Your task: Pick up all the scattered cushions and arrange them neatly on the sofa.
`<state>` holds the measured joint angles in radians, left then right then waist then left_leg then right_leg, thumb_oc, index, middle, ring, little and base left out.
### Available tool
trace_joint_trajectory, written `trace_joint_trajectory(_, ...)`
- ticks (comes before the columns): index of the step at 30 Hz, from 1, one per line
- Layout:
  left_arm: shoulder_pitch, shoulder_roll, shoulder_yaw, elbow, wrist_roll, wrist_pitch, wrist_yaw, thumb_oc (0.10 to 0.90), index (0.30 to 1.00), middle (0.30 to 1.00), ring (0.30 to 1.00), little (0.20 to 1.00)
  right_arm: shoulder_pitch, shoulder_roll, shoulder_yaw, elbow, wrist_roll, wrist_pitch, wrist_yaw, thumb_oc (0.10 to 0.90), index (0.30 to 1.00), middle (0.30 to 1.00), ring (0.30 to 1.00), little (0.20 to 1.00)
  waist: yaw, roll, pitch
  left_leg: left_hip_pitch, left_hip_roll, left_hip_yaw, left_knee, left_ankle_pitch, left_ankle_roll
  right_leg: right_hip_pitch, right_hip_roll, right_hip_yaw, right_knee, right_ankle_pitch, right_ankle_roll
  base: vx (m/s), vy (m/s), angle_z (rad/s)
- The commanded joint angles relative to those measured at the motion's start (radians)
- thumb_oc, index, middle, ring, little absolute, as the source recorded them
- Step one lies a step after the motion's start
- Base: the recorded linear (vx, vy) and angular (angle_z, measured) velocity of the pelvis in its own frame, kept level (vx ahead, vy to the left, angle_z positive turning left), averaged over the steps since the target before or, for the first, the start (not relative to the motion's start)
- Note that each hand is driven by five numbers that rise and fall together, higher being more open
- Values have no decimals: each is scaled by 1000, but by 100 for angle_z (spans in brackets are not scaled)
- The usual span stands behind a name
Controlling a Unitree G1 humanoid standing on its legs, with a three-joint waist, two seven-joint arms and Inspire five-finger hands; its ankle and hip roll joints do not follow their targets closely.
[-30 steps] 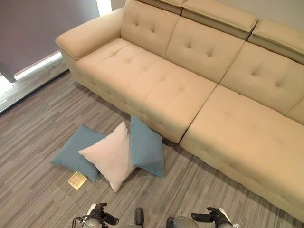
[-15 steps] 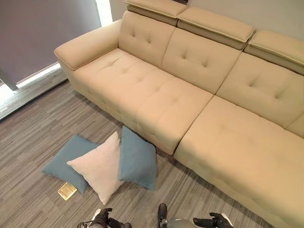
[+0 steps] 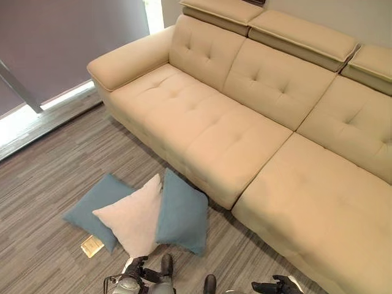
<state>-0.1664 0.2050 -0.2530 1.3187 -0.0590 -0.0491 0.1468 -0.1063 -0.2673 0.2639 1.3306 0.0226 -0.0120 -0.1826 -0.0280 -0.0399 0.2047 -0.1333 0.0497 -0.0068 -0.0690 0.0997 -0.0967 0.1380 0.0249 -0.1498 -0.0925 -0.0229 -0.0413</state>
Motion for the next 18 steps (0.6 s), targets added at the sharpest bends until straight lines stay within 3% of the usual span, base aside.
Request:
trace_joint_trajectory(1,68,19,-25,39,14,10,8,800,900,900,900,900,17,-24,11,-2,-2,-12,-25,800,900,900,900,900,13,-28,-35,-26,-44,18,145,-90,62,-65,-74,70,169,-122,98,195,227,-49)
trace_joint_trajectory(4,67,26,-10,30,1,5,17,800,900,900,900,900,9,-17,16,-9,-12,-11,-22,800,900,900,900,900,26,-32,-45,-1,-54,50,142,-116,90,-87,-105,78,219,-109,126,105,158,-37)
trace_joint_trajectory(5,58,36,3,20,-15,0,28,800,900,900,900,900,-3,-12,22,-19,-15,-11,-24,800,900,900,900,900,28,-29,-37,11,-49,65,131,-120,102,-151,-116,76,301,-83,146,40,153,-53)
trace_joint_trajectory(7,45,49,14,-6,-44,-12,41,800,900,900,900,900,-14,-4,27,-35,-9,-19,-29,800,900,900,900,900,31,-24,-32,23,-43,78,105,-121,106,-195,-128,51,331,-69,153,15,74,-48)
trace_joint_trajectory(11,12,71,36,-64,-101,-45,54,800,900,900,900,900,-29,-8,26,-45,-8,-25,-40,800,900,900,900,900,34,-29,-22,30,-43,89,102,-129,101,-190,-169,-55,219,-48,148,45,-24,-12)
trace_joint_trajectory(18,22,69,75,-244,-198,-91,101,800,900,900,900,900,-27,-15,16,-44,-11,-31,-64,800,900,900,900,900,33,-39,-16,28,-43,97,77,-119,88,-169,-150,-39,144,-32,139,24,-62,6)
